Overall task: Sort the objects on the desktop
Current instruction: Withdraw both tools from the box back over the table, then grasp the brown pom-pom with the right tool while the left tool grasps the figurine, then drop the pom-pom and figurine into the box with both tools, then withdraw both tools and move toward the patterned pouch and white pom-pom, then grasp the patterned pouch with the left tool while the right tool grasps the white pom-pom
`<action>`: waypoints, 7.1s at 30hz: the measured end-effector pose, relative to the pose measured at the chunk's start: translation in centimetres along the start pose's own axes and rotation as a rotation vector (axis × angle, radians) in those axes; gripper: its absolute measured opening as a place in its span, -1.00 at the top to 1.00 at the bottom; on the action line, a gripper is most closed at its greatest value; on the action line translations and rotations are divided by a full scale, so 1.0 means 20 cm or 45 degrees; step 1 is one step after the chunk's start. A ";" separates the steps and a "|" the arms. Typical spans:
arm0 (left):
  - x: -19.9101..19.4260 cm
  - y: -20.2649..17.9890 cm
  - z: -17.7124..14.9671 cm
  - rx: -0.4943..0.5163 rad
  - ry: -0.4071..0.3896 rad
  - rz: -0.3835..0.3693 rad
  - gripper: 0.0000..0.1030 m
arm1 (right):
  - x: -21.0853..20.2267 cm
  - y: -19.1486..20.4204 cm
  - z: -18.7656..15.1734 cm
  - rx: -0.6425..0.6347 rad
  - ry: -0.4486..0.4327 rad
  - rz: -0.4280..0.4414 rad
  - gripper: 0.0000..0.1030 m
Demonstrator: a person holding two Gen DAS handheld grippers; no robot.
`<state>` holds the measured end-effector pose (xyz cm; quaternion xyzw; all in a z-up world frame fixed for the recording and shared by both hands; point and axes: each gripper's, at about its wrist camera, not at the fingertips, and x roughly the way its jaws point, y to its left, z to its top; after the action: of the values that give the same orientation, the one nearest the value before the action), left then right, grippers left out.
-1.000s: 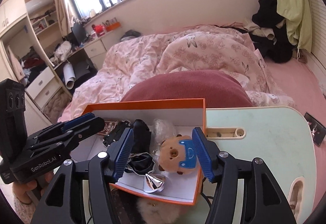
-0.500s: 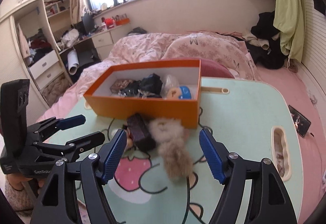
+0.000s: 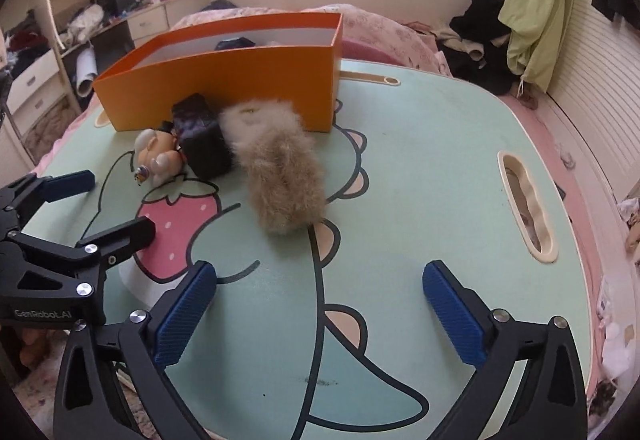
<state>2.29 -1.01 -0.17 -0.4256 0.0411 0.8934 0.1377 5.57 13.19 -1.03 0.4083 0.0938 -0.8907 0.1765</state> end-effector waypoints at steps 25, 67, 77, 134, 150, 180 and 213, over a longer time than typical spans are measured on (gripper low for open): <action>0.00 0.00 0.00 0.001 0.003 -0.002 -1.00 | 0.00 0.00 -0.01 -0.011 -0.018 0.008 -1.00; 0.06 0.01 0.17 -0.013 -0.020 -0.132 0.17 | -0.07 -0.13 0.12 0.127 -0.101 0.183 0.51; -0.23 0.15 0.16 -0.028 -0.187 -0.136 0.17 | -0.12 -0.07 0.21 0.074 -0.141 0.222 0.51; 0.02 0.02 0.02 -0.061 0.013 0.049 -0.99 | 0.05 -0.01 0.04 0.002 0.011 0.001 -0.97; 0.02 0.02 0.02 -0.061 0.011 0.047 -0.99 | 0.05 -0.01 0.04 -0.003 0.009 0.001 -1.00; 0.11 -0.13 0.34 -0.052 -0.018 -0.108 -0.68 | 0.01 -0.03 0.03 0.038 -0.028 -0.009 -1.00; -0.10 0.11 0.09 -0.088 -0.094 -0.083 0.43 | -0.01 0.03 0.21 0.036 -0.105 0.069 -0.99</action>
<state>1.55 -3.13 2.42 -0.3981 -0.0089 0.9044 0.1534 2.92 11.34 1.79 0.3763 0.0628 -0.9028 0.1985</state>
